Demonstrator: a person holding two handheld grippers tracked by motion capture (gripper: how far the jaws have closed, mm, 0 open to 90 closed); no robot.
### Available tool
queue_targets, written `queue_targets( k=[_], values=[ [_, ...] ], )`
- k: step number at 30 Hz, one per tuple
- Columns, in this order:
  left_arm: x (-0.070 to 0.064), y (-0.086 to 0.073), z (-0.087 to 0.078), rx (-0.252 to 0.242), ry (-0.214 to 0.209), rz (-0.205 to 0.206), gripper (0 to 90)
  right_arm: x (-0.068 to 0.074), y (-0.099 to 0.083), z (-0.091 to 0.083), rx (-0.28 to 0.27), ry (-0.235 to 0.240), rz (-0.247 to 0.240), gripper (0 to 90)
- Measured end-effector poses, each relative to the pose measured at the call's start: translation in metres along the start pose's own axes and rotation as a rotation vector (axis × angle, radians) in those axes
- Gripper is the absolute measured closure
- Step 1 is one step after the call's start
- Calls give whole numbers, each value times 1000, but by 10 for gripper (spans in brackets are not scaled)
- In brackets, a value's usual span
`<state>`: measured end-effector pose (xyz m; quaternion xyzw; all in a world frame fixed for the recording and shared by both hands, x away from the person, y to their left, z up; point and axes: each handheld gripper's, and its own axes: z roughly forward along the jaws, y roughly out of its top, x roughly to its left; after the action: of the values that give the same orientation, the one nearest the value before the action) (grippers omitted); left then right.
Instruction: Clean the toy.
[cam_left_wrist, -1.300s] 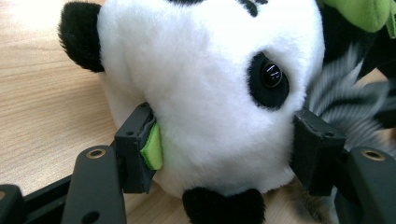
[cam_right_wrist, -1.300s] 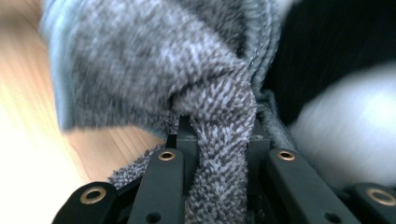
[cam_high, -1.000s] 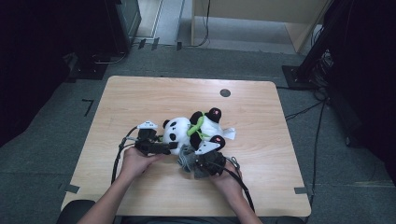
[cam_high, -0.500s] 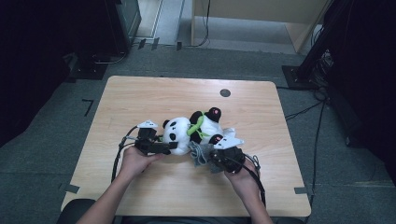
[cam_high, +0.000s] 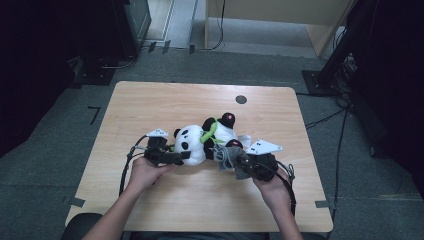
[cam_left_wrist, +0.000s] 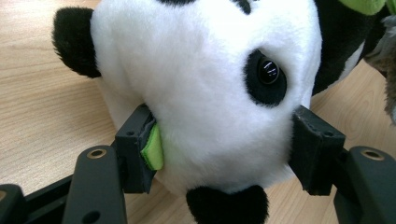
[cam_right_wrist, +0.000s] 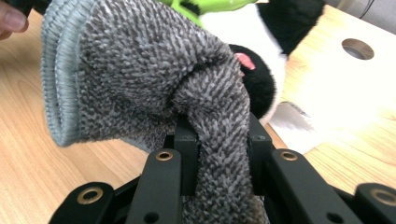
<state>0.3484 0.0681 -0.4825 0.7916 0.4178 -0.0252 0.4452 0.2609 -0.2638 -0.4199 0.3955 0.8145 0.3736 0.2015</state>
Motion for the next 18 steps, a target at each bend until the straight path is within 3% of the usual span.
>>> queue_targets(
  k=[7, 11, 15, 18],
  values=[
    [0, 0, 0, 1, -1, 1, 348, -10, 1, -10, -30, -30, 2, 735],
    [-1, 0, 0, 0, 1, 8, 348, -19, 0, -19, -62, -62, 42, 736],
    [-4, -2, 1, 5, 21, 57, 347, -32, -2, -27, -86, -107, 71, 738],
    [-4, -2, 1, 2, 19, 52, 346, -42, -5, -29, -89, -123, 99, 738]
  ],
)
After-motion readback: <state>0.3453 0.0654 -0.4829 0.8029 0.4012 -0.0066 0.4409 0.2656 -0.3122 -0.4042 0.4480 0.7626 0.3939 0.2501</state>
